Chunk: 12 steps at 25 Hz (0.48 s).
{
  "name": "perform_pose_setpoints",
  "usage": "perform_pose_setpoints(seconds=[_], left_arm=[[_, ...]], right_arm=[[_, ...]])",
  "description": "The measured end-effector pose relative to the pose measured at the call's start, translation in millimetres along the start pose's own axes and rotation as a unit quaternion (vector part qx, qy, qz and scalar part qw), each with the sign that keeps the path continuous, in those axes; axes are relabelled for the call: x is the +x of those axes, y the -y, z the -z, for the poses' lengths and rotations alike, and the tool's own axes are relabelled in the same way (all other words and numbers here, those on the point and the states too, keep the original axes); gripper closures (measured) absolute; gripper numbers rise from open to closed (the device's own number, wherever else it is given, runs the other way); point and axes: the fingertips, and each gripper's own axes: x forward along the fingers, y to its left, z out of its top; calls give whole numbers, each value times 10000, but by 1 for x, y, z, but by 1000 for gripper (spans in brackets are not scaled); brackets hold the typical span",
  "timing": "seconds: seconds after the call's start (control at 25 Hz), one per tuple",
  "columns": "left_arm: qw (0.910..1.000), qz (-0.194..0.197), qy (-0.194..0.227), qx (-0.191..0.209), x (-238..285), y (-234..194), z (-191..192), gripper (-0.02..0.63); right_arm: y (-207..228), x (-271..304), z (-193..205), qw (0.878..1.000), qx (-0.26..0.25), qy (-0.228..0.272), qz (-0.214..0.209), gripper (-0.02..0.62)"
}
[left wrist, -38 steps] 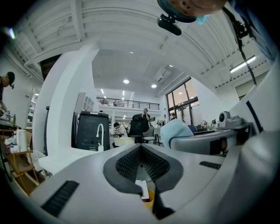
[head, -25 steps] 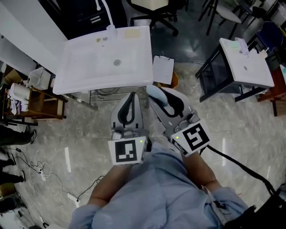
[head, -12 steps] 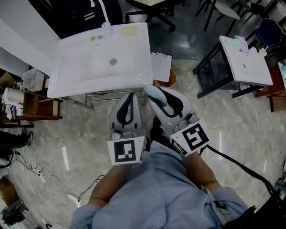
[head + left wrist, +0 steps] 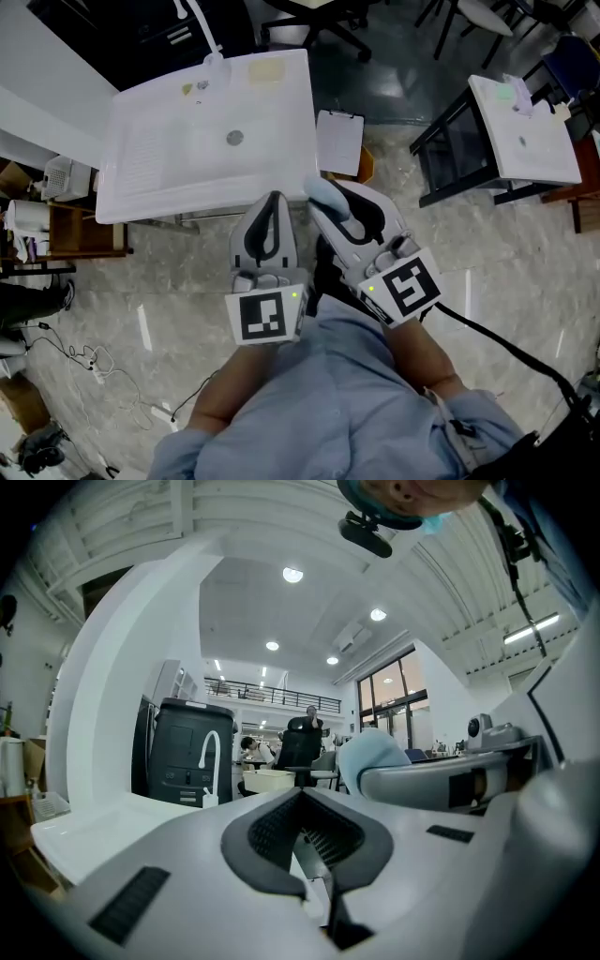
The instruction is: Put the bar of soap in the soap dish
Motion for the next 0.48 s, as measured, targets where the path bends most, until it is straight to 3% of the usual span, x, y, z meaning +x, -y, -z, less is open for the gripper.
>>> perform_pose_setpoints(seconds=[0.48], left_arm=[[9997, -168, -170, -47, 102, -13, 4, 601]], right_arm=[[88, 57, 3, 9997, 138, -156, -147, 472]])
